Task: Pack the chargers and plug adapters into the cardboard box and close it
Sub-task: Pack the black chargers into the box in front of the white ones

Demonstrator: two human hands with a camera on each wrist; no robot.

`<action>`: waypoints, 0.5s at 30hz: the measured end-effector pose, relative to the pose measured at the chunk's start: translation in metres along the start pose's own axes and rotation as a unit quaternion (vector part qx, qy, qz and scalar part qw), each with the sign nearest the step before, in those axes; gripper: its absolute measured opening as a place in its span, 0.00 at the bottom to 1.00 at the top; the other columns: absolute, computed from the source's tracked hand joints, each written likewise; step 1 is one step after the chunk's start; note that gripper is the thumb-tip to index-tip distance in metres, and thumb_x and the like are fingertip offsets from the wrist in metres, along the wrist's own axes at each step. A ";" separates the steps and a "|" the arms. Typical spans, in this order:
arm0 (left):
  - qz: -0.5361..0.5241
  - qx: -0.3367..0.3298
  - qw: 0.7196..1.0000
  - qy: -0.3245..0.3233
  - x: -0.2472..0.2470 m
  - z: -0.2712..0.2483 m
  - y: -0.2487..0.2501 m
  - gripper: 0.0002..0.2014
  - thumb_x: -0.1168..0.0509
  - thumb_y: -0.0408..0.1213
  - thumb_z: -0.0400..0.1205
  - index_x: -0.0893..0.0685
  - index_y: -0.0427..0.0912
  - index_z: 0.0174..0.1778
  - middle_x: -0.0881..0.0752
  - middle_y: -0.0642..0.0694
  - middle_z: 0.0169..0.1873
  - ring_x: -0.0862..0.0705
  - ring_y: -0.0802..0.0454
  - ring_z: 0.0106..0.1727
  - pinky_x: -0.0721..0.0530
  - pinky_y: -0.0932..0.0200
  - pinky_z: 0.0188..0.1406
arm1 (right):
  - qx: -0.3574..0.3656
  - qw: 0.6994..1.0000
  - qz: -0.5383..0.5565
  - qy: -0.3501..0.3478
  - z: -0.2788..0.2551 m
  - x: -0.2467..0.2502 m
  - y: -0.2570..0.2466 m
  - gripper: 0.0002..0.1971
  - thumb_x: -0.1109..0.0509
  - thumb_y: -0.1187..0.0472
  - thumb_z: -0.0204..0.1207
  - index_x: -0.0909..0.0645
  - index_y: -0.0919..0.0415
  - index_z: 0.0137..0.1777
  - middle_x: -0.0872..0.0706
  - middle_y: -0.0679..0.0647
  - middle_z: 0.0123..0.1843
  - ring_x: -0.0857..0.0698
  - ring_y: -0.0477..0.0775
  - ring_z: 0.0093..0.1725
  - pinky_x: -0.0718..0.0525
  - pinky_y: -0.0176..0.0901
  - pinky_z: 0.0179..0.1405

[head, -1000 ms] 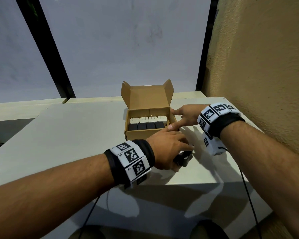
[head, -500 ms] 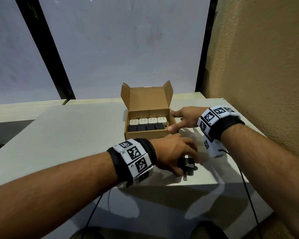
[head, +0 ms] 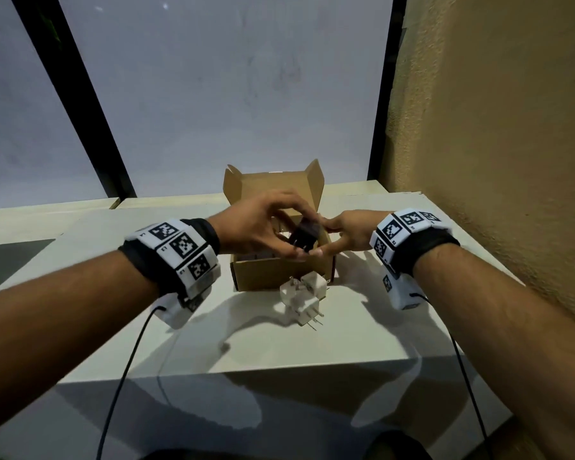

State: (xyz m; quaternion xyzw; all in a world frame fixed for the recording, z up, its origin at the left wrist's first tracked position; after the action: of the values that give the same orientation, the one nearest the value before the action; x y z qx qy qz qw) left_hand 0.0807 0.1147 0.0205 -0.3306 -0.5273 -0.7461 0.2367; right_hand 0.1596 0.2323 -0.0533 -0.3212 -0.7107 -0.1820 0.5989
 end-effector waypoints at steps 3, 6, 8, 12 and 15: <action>0.002 0.013 1.000 0.019 0.009 0.002 -0.017 0.24 0.17 0.29 0.62 0.14 0.49 0.51 0.28 0.46 0.60 0.21 0.48 0.62 0.11 0.59 0.51 | -0.007 1.000 0.001 0.002 0.000 -0.001 0.001 0.45 0.34 0.29 0.70 0.36 0.51 0.83 0.20 0.55 0.74 0.22 0.60 0.70 0.26 0.51 0.68; -0.010 0.020 0.999 0.029 0.010 0.006 -0.027 0.27 0.17 0.26 0.61 0.16 0.48 0.54 0.27 0.45 0.61 0.23 0.49 0.64 0.11 0.58 0.52 | -0.016 1.000 0.000 -0.001 0.001 -0.001 0.001 0.44 0.35 0.29 0.70 0.36 0.51 0.83 0.21 0.54 0.75 0.22 0.60 0.71 0.26 0.52 0.69; 0.010 0.033 0.999 0.033 0.010 0.009 -0.033 0.33 0.17 0.27 0.61 0.21 0.47 0.60 0.24 0.48 0.61 0.23 0.50 0.64 0.12 0.56 0.55 | -0.019 1.000 0.001 -0.004 0.000 -0.001 0.002 0.45 0.35 0.29 0.70 0.37 0.51 0.83 0.23 0.53 0.76 0.23 0.59 0.73 0.27 0.53 0.70; 0.052 0.066 0.995 0.061 0.014 0.016 -0.043 0.39 0.16 0.34 0.62 0.29 0.49 0.65 0.23 0.51 0.61 0.23 0.54 0.64 0.17 0.59 0.62 | -0.023 1.000 0.005 -0.008 0.000 -0.002 0.003 0.46 0.35 0.30 0.71 0.42 0.52 0.85 0.24 0.54 0.78 0.25 0.59 0.74 0.29 0.52 0.71; 0.015 0.098 0.993 0.071 0.013 0.021 -0.048 0.34 0.19 0.36 0.67 0.29 0.49 0.65 0.23 0.51 0.62 0.20 0.51 0.63 0.15 0.58 0.57 | -0.022 1.000 0.009 -0.010 0.001 -0.003 0.004 0.46 0.35 0.29 0.71 0.42 0.51 0.85 0.24 0.55 0.77 0.24 0.60 0.74 0.28 0.53 0.70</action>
State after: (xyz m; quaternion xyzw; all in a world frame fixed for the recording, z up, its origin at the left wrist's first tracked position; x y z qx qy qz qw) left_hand 0.0435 0.1501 0.0048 -0.2597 -0.5746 -0.7091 0.3156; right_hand 0.1617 0.2351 -0.0573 -0.3420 -0.7095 -0.1893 0.5863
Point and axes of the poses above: each hand's wrist, its own z-axis towards the middle knuckle, its own x-axis out of the back of the hand, y = z × x, the point moved 9 cm from there along z, towards the middle knuckle
